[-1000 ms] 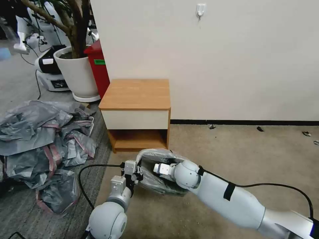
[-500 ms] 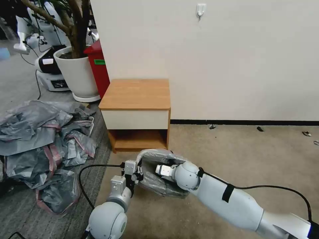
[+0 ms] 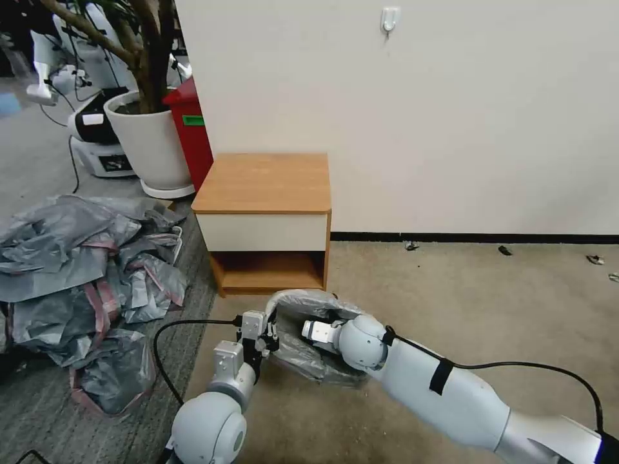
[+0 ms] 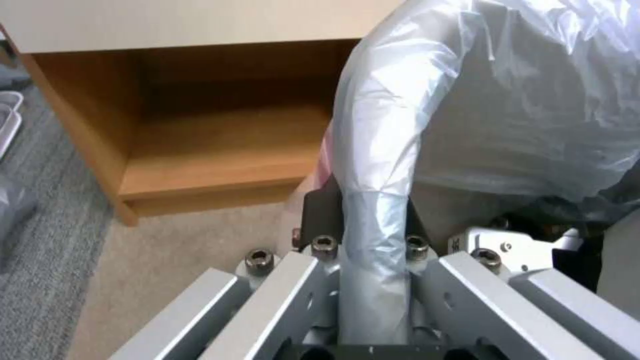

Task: Pick up the garbage bag from the table and place it over the trash can.

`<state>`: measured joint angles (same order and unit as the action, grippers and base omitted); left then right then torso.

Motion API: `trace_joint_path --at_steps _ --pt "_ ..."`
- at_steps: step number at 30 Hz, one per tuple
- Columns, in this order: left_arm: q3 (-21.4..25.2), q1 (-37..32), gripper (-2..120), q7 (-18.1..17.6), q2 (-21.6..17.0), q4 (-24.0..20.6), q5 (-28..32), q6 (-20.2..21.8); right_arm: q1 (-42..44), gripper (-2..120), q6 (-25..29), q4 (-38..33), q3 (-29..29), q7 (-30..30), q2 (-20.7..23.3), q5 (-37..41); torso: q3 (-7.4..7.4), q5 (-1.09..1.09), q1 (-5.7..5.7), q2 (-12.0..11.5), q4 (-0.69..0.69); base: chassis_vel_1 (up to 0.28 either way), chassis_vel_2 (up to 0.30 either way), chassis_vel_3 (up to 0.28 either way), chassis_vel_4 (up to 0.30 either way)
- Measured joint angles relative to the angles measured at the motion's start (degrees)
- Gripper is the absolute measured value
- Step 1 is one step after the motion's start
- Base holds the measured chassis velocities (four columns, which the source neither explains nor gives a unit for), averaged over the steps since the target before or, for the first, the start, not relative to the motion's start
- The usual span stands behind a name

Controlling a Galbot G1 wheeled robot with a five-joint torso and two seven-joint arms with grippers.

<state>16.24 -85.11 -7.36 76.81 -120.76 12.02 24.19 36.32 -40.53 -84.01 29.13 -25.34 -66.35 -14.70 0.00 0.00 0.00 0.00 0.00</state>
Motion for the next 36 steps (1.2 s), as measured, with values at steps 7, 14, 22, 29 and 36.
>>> trace_joint_path --at_steps 7,14,22,29,36 --pt "0.3 0.4 2 0.0 0.0 0.8 0.1 0.0 0.2 0 0.0 -0.2 -0.4 0.0 0.2 -0.1 0.0 0.0 0.0 0.0 0.0 0.0 0.0 0.0 0.0" --pt "0.6 1.4 2 -0.3 0.2 2.9 0.1 0.0 0.0 0 0.0 -1.4 -1.0 0.0 0.9 0.4 0.0 0.0 0.0 0.0 0.0 0.0 0.0 0.0 0.0" --pt "0.4 2.4 2 -1.5 0.6 4.2 1.6 0.1 0.3 0 0.0 -3.0 -1.6 0.0 1.5 1.3 0.0 0.0 0.0 0.0 0.0 0.0 0.0 0.0 0.0" --pt "0.6 3.4 2 -3.0 0.6 5.5 3.6 0.6 0.6 0 0.0 -6.9 -1.7 0.4 2.9 3.2 0.0 0.0 0.0 0.0 0.0 0.0 0.0 0.0 0.0" --pt "0.6 3.7 2 -3.7 0.7 5.7 4.3 1.0 0.7 0 0.0 -9.8 -1.6 1.2 3.6 5.5 0.0 0.0 0.0 0.0 0.0 0.0 0.0 0.0 0.0"
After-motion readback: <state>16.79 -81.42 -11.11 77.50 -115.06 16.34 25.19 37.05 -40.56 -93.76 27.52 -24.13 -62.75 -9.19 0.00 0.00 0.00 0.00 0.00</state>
